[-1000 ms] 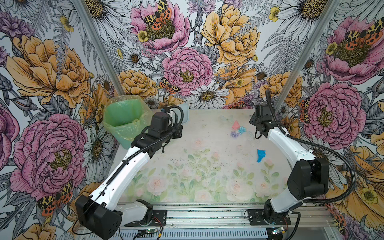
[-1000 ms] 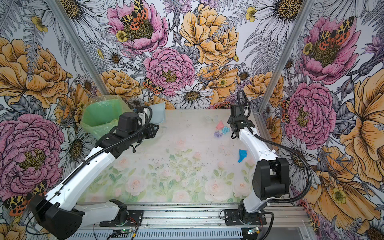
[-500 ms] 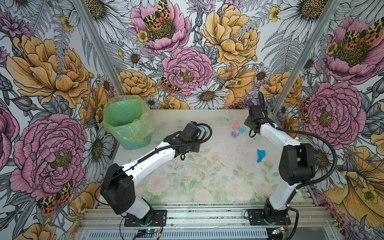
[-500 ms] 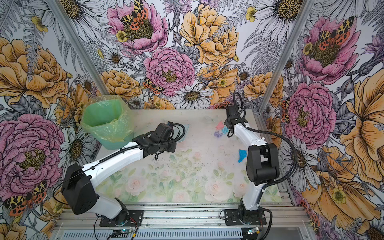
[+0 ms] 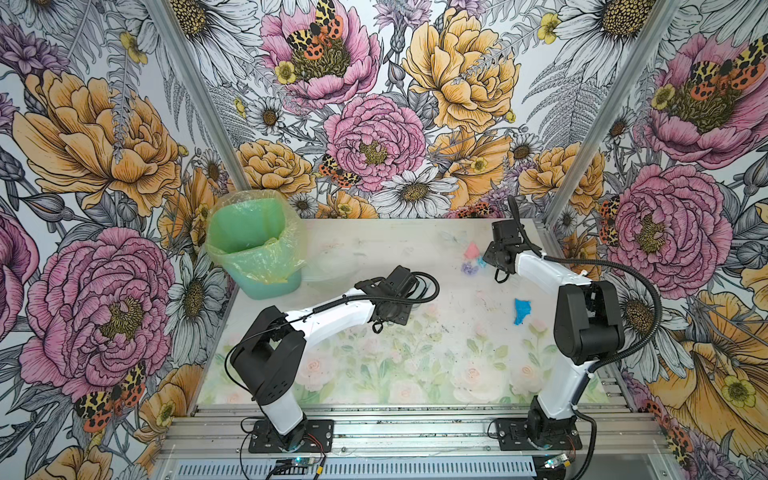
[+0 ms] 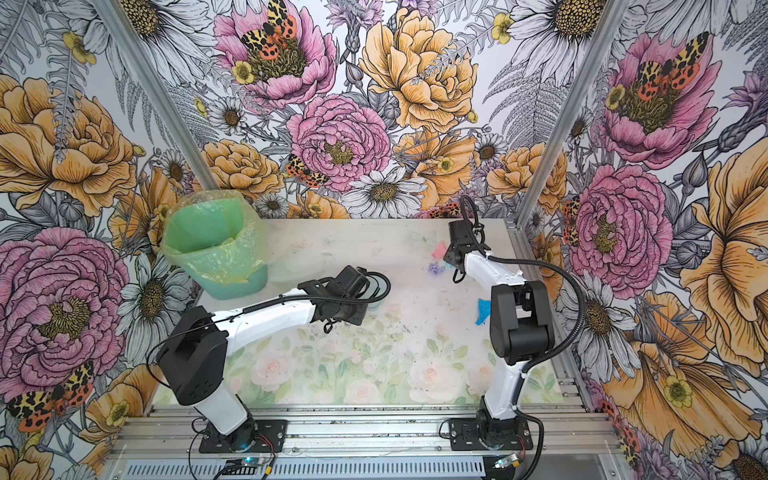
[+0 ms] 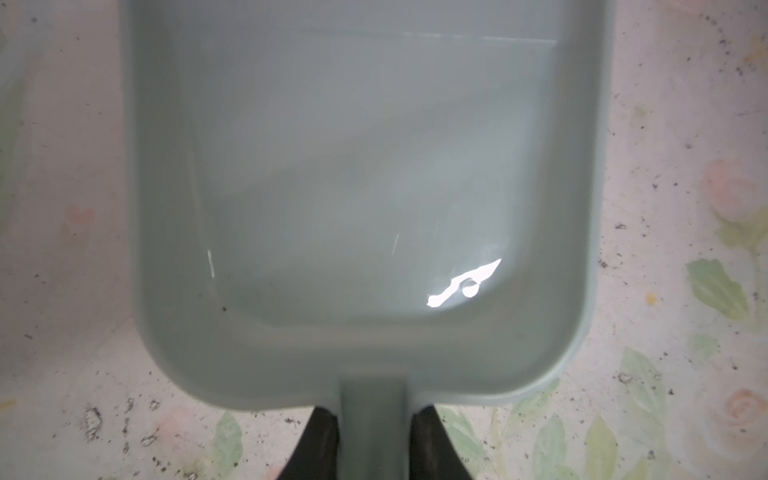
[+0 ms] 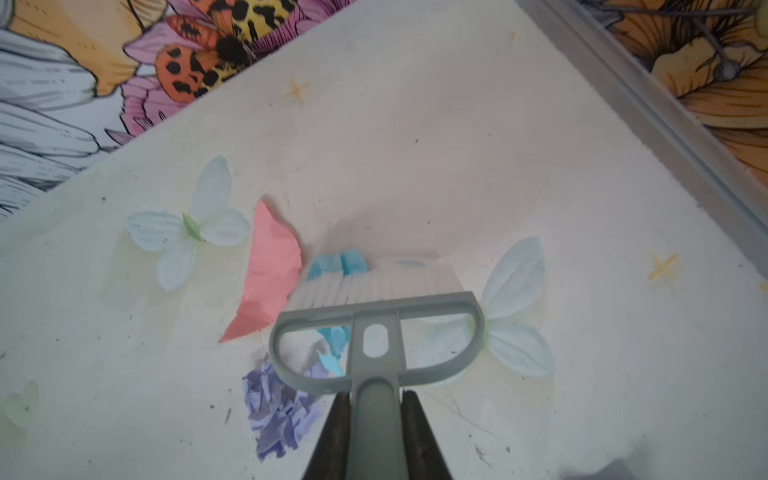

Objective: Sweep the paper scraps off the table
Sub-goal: 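Lower the empty dustpan to the table while the right gripper moves to the scraps, then brush the lilac and pale blue scraps with the right gripper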

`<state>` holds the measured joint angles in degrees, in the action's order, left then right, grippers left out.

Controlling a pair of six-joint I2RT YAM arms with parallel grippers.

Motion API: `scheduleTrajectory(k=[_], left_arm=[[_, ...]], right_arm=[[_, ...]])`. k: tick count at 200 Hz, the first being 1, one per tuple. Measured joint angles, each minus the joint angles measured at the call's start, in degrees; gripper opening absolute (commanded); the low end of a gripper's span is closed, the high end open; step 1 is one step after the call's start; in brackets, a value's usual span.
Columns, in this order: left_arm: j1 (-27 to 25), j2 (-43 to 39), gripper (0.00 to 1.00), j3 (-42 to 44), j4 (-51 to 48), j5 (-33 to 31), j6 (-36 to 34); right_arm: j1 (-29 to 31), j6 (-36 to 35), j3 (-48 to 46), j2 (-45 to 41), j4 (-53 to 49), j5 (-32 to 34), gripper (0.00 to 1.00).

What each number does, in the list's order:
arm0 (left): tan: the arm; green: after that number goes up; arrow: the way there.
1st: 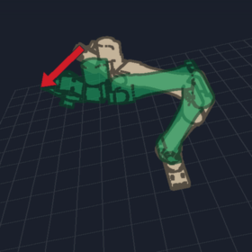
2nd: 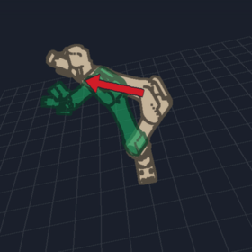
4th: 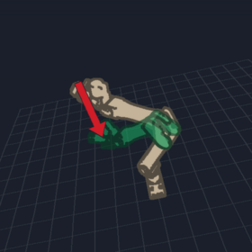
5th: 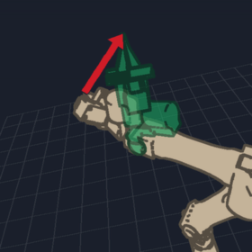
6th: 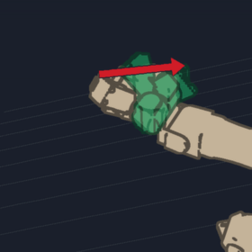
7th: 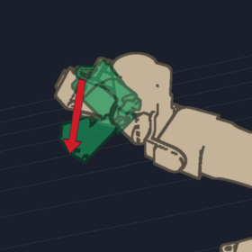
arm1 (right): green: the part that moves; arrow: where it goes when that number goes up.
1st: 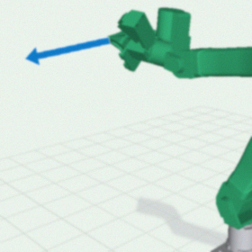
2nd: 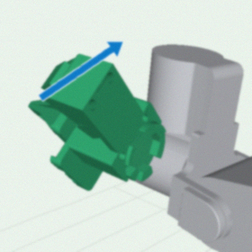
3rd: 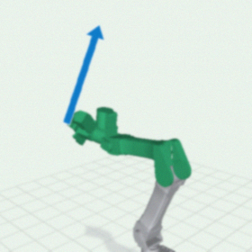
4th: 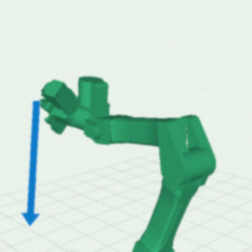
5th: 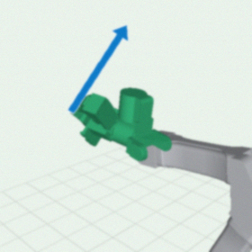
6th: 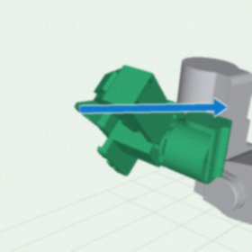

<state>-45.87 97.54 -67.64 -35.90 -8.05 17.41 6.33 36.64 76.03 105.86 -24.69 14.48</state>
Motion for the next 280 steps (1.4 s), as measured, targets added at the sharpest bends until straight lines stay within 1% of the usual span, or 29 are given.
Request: scheduleTrajectory(k=[47, 84, 116, 134, 156, 193, 220, 253, 280], left_arm=[[-2.9, 5.6, 0.00, -1.3, 0.8, 0.5, 0.0], [-3.8, 8.3, 0.00, -2.8, 1.5, 1.5, 0.0], [-4.1, 9.9, 0.00, -2.9, 1.9, 2.6, -0.1], [-4.2, 10.2, 0.00, -2.9, 2.0, 3.0, -0.1], [-4.3, 10.2, 0.00, -2.9, 2.5, 3.1, -0.1], [-4.3, 10.2, 0.00, -2.8, 3.3, 3.2, -0.1], [-4.3, 10.2, 0.00, -2.8, 3.8, 3.2, -0.1], [-4.3, 10.2, 0.00, -2.8, 4.1, 3.2, -0.1], [-4.5, 10.2, 0.00, -2.8, 4.4, 3.2, -0.1]], right_arm=[[0.9, -1.1, -3.8, -3.5, 0.1, -2.4, 0.00], [4.3, -1.1, -7.3, -8.0, 0.1, -4.5, 0.00], [7.2, -0.4, -9.1, -9.9, -0.1, -7.9, 0.00], [7.5, -0.2, -9.0, -10.2, -0.2, -9.9, 0.00], [6.8, -0.9, -8.1, -10.2, -0.5, -10.3, 0.00], [4.5, -3.0, -1.9, -10.1, -1.2, -9.8, 0.00], [3.0, -3.8, 3.7, -7.9, -0.7, -7.2, 0.00], [1.8, -3.8, 9.4, -0.5, 0.2, -3.6, 0.00], [1.5, -4.0, 11.6, 5.6, 0.1, -2.3, 0.00]])
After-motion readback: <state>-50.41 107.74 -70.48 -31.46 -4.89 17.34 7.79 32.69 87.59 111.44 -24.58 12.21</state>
